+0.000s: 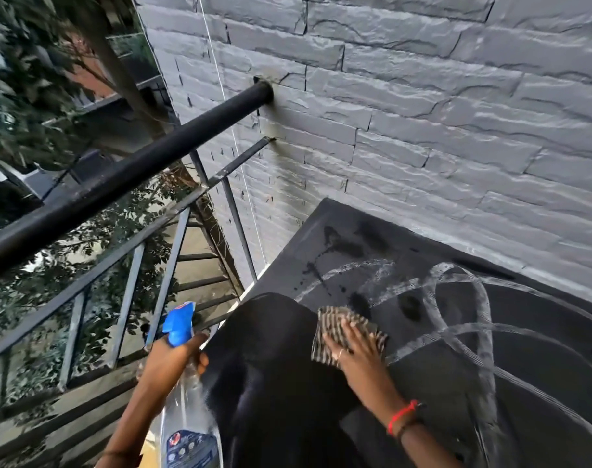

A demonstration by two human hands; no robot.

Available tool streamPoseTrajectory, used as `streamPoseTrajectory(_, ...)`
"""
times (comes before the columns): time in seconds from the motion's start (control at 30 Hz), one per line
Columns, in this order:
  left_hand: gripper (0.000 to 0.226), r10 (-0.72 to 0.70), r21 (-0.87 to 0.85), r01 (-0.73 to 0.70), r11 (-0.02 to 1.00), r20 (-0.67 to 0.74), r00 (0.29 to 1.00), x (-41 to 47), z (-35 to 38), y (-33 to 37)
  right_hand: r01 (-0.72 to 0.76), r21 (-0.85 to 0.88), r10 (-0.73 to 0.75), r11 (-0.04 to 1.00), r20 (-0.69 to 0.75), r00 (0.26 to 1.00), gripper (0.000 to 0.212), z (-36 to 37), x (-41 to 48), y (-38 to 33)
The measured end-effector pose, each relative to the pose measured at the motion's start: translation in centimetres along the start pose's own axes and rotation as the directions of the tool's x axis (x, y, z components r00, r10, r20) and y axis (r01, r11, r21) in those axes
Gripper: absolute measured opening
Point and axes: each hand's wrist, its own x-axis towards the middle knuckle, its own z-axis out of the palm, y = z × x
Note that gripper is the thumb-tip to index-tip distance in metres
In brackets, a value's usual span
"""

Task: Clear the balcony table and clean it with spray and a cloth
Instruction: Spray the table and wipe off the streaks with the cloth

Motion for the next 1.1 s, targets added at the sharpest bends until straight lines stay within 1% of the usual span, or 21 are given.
streamPoseTrajectory(0.07,0.023,0.012,-0.003,-0.012,1.0,0.01,1.0,-0.1,0.5,0.5,-0.055,-0.013,0.055,0.998,0.015,0.998,0.077,-1.1,2.9,0.7)
streamPoseTrajectory(0.1,0.024,0.016,-0.002,-0.016,1.0,0.014,1.0,-0.2,0.7,0.8,-0.079,-0.012,0.08,0.997,0.042,0.996,0.074,-1.5,4.3,0.3)
streamPoseTrajectory(0.17,0.024,0.031,0.006,-0.031,1.0,0.018,0.999,-0.2,1.1,1.4,-0.093,0.004,0.093,0.996,0.075,0.993,0.059,-2.3,6.3,-1.5)
streamPoseTrajectory(0.2,0.024,0.039,0.016,-0.039,0.999,0.016,0.999,-0.1,1.2,1.6,-0.086,0.013,0.085,0.996,0.075,0.994,0.055,-2.5,6.8,-2.7)
streamPoseTrajectory(0.27,0.023,0.052,0.021,-0.052,0.998,0.027,0.998,0.0,1.5,2.3,-0.034,0.042,0.03,0.999,0.085,0.996,0.056,-2.2,6.6,-4.9)
streamPoseTrajectory(0.33,0.022,0.066,0.011,-0.067,0.998,0.047,0.997,0.2,1.8,3.0,0.058,0.072,-0.064,0.996,0.09,0.994,0.061,-1.7,5.0,-6.7)
streamPoseTrajectory(0.4,0.023,0.079,0.009,-0.079,0.997,0.05,0.996,0.5,2.1,3.5,0.145,0.092,-0.151,0.985,0.058,0.987,0.056,-0.9,2.7,-7.4)
streamPoseTrajectory(0.47,0.019,0.081,-0.005,-0.081,0.997,0.058,0.995,0.8,2.4,4.0,0.168,0.07,-0.169,0.983,0.01,0.985,0.061,0.2,0.3,-6.7)
streamPoseTrajectory(0.6,0.016,0.088,-0.035,-0.085,0.996,0.1,0.991,1.4,3.1,4.7,0.14,0.011,-0.14,0.99,-0.029,0.99,0.067,1.1,-3.0,-2.6)
streamPoseTrajectory(0.67,0.016,0.096,-0.037,-0.092,0.995,0.109,0.989,1.5,3.4,4.9,0.118,0.029,-0.115,0.993,-0.076,0.99,0.065,0.8,-2.6,0.5)
streamPoseTrajectory(0.7,0.016,0.098,-0.044,-0.093,0.995,0.113,0.989,1.6,3.5,5.1,0.074,0.057,-0.069,0.996,-0.082,0.994,0.07,0.6,-1.6,2.2)
streamPoseTrajectory(0.73,0.015,0.095,-0.061,-0.089,0.994,0.118,0.988,1.6,3.6,5.1,0.022,0.081,-0.017,0.996,-0.064,0.998,0.079,0.3,-0.3,3.7)
streamPoseTrajectory(0.77,0.014,0.091,-0.08,-0.082,0.993,0.123,0.988,1.6,3.7,5.2,-0.028,0.091,0.032,0.995,-0.042,0.999,0.083,0.1,1.2,4.9)
streamPoseTrajectory(0.8,0.014,0.087,-0.092,-0.076,0.993,0.125,0.988,1.6,3.7,5.3,-0.067,0.098,0.07,0.993,-0.028,0.997,0.079,-0.3,2.8,5.5)
streamPoseTrajectory(0.83,0.014,0.085,-0.093,-0.074,0.993,0.126,0.988,1.7,3.8,5.4,-0.098,0.096,0.099,0.991,-0.011,0.995,0.071,-0.6,4.4,5.7)
streamPoseTrajectory(0.9,0.015,0.088,-0.088,-0.077,0.993,0.129,0.988,1.7,3.9,5.7,-0.123,0.096,0.119,0.988,0.041,0.992,0.057,-1.0,7.6,4.6)
streamPoseTrajectory(0.97,0.017,0.089,-0.092,-0.077,0.993,0.134,0.987,1.8,4.1,6.0,-0.124,0.102,0.117,0.987,0.072,0.991,0.056,-1.4,9.9,2.3)
streamPoseTrajectory(1.1,0.016,0.105,-0.083,-0.095,0.992,0.133,0.985,2.0,4.2,6.7,0.021,0.146,-0.038,0.989,0.111,0.993,0.06,-1.8,10.2,-3.9)
